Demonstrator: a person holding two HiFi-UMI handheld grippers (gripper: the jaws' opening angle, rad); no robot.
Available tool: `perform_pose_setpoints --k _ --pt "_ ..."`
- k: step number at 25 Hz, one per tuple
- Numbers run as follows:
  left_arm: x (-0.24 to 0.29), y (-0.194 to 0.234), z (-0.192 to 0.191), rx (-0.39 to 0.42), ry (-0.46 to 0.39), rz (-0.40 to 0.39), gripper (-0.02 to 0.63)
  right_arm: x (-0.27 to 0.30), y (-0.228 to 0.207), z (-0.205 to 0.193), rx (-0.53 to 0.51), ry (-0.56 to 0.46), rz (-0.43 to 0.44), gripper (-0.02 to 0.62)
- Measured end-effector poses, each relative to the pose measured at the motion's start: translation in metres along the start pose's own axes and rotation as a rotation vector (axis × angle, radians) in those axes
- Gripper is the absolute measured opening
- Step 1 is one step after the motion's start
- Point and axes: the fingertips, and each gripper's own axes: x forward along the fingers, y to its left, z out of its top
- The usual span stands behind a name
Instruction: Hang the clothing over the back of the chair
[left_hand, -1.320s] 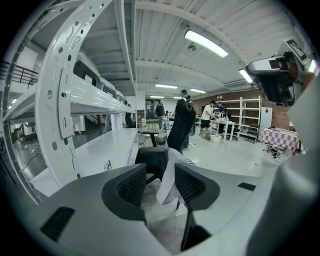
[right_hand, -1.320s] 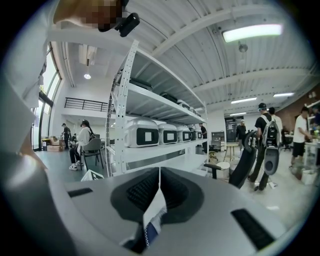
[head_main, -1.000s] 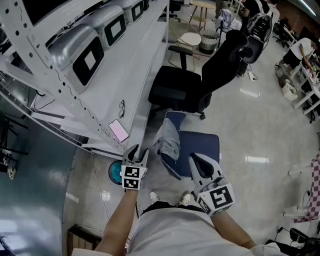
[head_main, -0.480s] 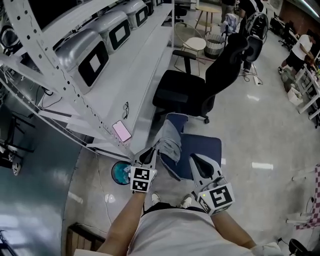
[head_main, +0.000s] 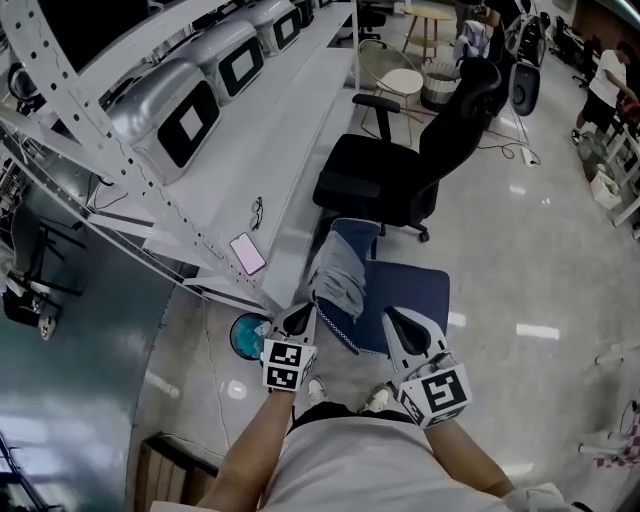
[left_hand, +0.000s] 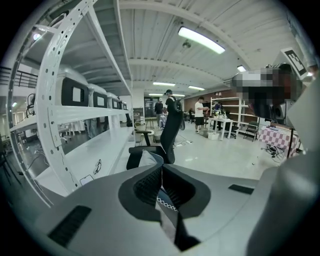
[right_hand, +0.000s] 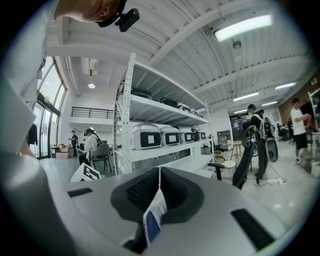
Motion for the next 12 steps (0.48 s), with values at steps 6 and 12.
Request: perform_pose_setpoints --k 6,12 --pt "-0.013 -0.019 0.013 -0.03 -0.026 0.047 0.012 -0.015 -0.012 -0.009 0.014 -0.01 0.044 0.018" --pt "-0.018 -0.054 0.028 -0.084 -0.012 -0.001 0.012 -0.017 -0.016 -0.023 0.034 0.01 0.095 0.018"
